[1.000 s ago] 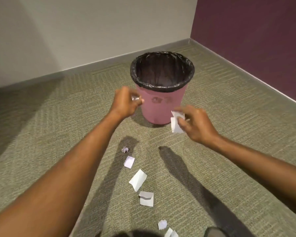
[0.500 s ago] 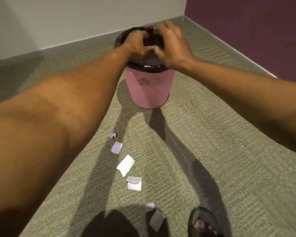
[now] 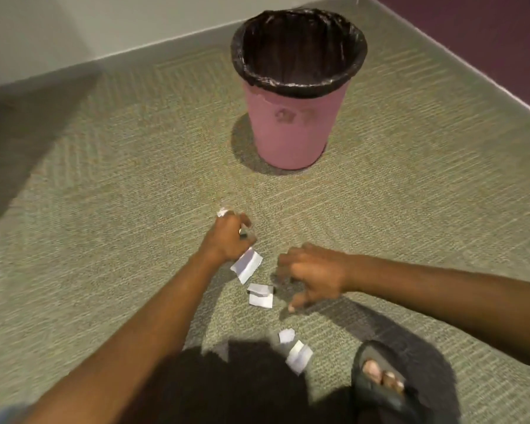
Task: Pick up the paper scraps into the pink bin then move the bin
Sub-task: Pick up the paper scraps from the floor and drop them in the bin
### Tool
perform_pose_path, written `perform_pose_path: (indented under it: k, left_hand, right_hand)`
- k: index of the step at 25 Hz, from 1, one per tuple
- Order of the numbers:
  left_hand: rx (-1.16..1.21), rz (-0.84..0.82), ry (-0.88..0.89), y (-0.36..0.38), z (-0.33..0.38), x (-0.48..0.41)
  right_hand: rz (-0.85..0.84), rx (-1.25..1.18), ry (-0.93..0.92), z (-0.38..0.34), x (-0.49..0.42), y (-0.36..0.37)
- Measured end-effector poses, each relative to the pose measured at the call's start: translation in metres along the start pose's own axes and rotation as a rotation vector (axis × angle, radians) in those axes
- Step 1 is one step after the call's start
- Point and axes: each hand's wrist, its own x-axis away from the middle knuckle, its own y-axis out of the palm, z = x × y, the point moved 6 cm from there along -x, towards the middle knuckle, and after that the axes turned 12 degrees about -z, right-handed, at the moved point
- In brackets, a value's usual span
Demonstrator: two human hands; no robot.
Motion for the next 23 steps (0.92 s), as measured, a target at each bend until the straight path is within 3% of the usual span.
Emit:
perform_pose_path:
  k: [2,5,10,15,19,23]
  left_hand:
    - [-0.205,-0.269,-0.042,0.050,-0.023,0.012]
    - [-0.340,-0.409,-0.053,0.089,-0.023,0.026]
    - [-0.492,-0.349,-0.019,0.112,-0.012,0.031]
    - [-0.535,-0.241,0.158,0.115,0.006,0.042]
    - [-0.463,-0.191,0.277,0.121,0.011,0.060]
    - [-0.289,-0.165,0.238,0.123,0.006,0.054]
  right_hand:
    - [-0.118,0.103,-0.071,-0.019,-0.015,0.037]
    - [-0.190,0.219,-0.144,-0.044,-0.025,0.083]
    - [-0.110,0.348,-0.111,-0.065,-0.018,0.133]
    - [0.076,0.446,-0.162,-0.073,-0.011,0.155]
    - [0.013,0.402,-0.188,-0.071,-0.009,0.148]
    - [-0.017,0.321,-0.176,-0.057,-0.007,0.130]
